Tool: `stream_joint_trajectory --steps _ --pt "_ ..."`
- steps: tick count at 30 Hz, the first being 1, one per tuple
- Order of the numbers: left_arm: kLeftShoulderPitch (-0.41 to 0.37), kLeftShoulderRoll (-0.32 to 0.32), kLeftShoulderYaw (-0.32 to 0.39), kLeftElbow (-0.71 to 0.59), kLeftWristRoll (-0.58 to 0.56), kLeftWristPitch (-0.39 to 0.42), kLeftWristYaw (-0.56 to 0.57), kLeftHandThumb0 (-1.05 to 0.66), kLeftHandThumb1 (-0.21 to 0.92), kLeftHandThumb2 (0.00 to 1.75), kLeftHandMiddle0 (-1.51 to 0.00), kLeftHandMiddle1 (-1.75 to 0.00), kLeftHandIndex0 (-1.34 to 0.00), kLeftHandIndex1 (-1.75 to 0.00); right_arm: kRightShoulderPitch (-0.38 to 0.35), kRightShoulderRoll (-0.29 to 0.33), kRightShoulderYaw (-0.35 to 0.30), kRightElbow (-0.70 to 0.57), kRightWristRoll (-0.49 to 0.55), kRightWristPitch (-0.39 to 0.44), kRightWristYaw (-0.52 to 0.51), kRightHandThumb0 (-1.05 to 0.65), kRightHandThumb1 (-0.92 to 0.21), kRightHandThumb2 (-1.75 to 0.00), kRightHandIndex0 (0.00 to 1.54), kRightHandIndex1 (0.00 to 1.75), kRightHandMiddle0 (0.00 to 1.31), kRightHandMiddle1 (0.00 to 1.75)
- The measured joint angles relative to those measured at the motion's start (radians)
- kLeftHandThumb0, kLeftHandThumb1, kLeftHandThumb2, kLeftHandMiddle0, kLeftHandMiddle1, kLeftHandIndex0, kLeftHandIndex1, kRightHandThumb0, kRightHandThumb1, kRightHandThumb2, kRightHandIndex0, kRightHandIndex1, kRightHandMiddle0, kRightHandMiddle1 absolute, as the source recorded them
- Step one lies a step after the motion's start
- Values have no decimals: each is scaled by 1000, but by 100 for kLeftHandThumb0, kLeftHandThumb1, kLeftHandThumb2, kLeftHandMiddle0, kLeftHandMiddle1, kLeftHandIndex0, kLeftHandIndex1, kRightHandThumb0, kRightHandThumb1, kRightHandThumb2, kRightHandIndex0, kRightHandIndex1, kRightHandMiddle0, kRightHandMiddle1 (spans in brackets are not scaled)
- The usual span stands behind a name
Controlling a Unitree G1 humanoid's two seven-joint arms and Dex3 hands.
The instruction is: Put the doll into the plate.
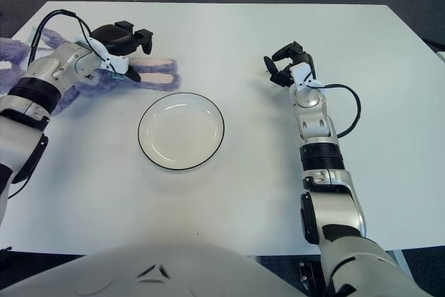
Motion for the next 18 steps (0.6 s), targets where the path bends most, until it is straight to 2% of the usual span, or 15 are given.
stream_joint_trajectory --steps 6,10,12,13,15,16,18 --pt "0 -2 -1 -3 0 -4 0 -43 90 1 -22 -158 -12 -153 0 0 1 0 0 0 3 -38 -76 -69 74 175 34 170" --pt "0 9 -6 -15 0 -21 -28 -51 91 1 -23 -146 -10 -131 0 0 1 0 0 0 5 -38 -76 -69 74 175 34 170" --pt "0 20 -8 -27 0 -32 -52 -53 92 1 -23 -143 -10 -127 0 0 1 0 0 0 6 -38 -76 -69 74 175 34 170" --pt "0 28 -8 -37 -2 -33 -70 -56 92 1 -22 -133 -8 -118 0 0 1 0 0 0 6 -38 -76 -69 74 175 34 170" --pt "0 48 -7 -67 -8 -28 -138 -68 92 4 -30 -79 -14 -76 0 0 1 0 0 0 6 -38 -76 -69 74 175 35 170" --pt "1 59 -6 -84 -14 -21 -178 -69 92 5 -31 -70 -15 -69 0 0 1 0 0 0 6 -38 -76 -69 74 175 35 170" --pt "4 84 3 -126 -38 3 -267 -75 92 7 -34 -37 -18 -46 0 0 1 0 0 0 6 -38 -76 -69 74 175 35 170"
